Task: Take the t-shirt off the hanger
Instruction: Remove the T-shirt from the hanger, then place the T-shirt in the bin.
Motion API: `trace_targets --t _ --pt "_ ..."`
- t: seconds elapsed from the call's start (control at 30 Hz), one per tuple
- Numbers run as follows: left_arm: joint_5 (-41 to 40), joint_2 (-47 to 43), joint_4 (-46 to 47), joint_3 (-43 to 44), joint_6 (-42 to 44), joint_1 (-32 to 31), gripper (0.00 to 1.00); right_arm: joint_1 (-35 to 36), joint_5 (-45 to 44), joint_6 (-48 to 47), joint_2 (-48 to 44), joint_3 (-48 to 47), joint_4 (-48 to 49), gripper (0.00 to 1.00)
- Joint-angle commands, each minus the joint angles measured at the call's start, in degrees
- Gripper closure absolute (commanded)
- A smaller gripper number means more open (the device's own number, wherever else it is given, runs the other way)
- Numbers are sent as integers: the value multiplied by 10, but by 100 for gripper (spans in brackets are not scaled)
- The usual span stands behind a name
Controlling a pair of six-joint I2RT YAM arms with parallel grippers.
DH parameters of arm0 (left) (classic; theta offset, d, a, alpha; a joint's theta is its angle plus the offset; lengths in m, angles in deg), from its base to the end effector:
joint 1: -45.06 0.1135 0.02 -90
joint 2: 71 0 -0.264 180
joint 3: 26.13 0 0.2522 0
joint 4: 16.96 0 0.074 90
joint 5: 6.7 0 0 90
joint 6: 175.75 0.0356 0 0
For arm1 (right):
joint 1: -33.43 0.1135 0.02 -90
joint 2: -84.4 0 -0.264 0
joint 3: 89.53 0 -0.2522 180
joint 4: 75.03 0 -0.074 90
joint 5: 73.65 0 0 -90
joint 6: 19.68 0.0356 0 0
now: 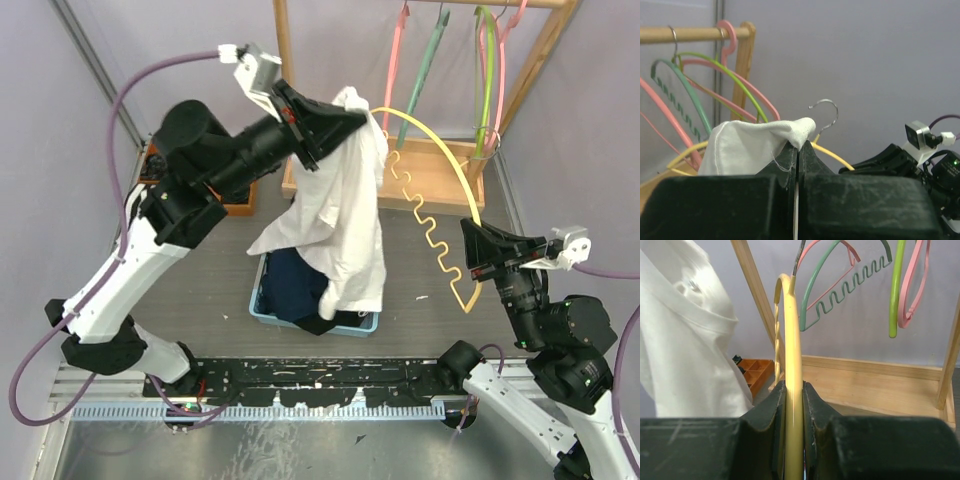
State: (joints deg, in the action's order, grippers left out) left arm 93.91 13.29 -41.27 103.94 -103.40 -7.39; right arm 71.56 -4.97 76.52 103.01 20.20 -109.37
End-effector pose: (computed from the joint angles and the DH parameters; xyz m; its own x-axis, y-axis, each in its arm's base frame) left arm 0.1600 -0.2189 0.5968 -0.0554 -0.4170 -0.9072 0.9097 0.3534 -0.2179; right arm 0.0305 0.0074 0.4275 0.2002 0.2850 -0.9374 -0.3257 0.9217 0.2107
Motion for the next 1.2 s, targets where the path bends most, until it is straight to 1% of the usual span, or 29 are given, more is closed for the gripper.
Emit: trace_targets --t 0.0,0.17,0.33,0.47,0.63,0.73,0.9,1.03,1.17 --pt "-19 -54 57 -63 -12 -29 100 0 7 7 -3 1 69 99" --pt "-26 -71 44 -104 -12 -57 100 -1 11 9 13 5 76 99" --pt "-26 -81 18 -111 -10 -76 100 -1 16 13 22 8 86 99" --pt "-55 -105 -10 -137 2 -78 100 -1 18 15 26 6 87 99" --pt "-134 -166 -46 -209 30 -79 100 -1 17 14 30 7 86 99" --pt "-161 -196 -70 -257 38 -79 100 -1 17 12 37 8 89 99" --pt "-210 -220 -108 -343 48 -79 100 -1 32 10 56 3 103 99" --pt "-239 -225 -93 -420 51 -79 100 -1 54 5 83 -23 113 99" --pt "-265 -217 -77 -480 55 -78 100 0 59 -3 102 -43 127 99"
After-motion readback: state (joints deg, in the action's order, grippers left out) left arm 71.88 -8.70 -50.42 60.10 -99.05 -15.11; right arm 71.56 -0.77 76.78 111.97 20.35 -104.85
